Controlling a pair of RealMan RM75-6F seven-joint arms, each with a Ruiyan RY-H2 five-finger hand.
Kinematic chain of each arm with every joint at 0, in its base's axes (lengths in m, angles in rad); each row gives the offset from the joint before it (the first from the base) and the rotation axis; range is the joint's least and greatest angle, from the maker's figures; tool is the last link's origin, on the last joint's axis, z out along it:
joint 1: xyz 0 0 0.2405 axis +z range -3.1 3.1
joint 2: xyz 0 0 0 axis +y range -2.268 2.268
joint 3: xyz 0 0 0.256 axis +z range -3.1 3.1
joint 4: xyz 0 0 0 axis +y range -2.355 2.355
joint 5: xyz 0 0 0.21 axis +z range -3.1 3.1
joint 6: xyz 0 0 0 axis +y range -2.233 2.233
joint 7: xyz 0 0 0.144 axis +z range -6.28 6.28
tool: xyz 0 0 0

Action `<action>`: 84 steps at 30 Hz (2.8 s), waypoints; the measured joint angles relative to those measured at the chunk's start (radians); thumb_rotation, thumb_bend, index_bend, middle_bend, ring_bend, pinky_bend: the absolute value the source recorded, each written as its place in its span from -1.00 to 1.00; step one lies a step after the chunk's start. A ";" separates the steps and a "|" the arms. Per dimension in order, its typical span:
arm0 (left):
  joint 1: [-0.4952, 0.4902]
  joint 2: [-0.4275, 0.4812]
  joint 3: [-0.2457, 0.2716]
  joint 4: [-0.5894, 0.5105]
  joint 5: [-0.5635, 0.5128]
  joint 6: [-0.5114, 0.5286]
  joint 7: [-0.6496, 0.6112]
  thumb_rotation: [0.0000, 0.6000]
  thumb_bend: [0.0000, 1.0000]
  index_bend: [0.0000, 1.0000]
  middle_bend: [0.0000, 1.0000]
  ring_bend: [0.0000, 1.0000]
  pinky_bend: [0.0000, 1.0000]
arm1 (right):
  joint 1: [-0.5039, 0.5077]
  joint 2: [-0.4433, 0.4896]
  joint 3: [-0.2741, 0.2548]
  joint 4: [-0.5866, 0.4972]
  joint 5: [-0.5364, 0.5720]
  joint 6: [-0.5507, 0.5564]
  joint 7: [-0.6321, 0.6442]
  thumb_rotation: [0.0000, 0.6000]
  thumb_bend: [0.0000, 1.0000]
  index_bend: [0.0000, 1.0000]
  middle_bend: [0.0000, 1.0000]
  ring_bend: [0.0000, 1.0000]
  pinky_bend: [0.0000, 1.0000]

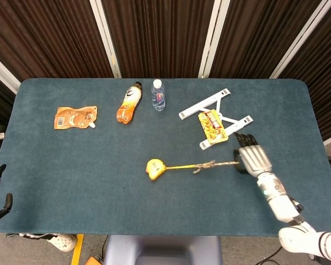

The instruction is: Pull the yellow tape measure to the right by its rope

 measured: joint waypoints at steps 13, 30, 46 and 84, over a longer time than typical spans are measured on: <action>0.000 -0.003 0.000 0.001 0.000 0.003 0.004 1.00 0.03 -0.93 -1.00 -1.00 -0.95 | -0.099 0.072 0.001 0.147 0.059 -0.027 0.087 1.00 0.02 0.77 -0.80 -0.76 -1.00; -0.003 -0.011 -0.003 0.000 -0.007 0.002 0.021 1.00 0.03 -0.93 -1.00 -1.00 -0.95 | -0.197 0.092 0.065 0.373 0.142 -0.099 0.227 1.00 0.03 0.78 -0.80 -0.76 -1.00; -0.003 -0.015 -0.006 0.002 -0.010 0.005 0.022 1.00 0.03 -0.93 -1.00 -1.00 -0.95 | -0.127 0.055 0.134 0.238 -0.036 -0.040 0.249 1.00 -0.06 0.37 -0.82 -0.85 -1.00; -0.009 -0.004 -0.002 0.025 0.008 -0.001 -0.026 1.00 0.03 -0.93 -1.00 -1.00 -0.95 | -0.504 0.201 -0.064 -0.126 -0.360 0.465 0.199 1.00 -0.75 -0.71 -0.96 -0.99 -1.00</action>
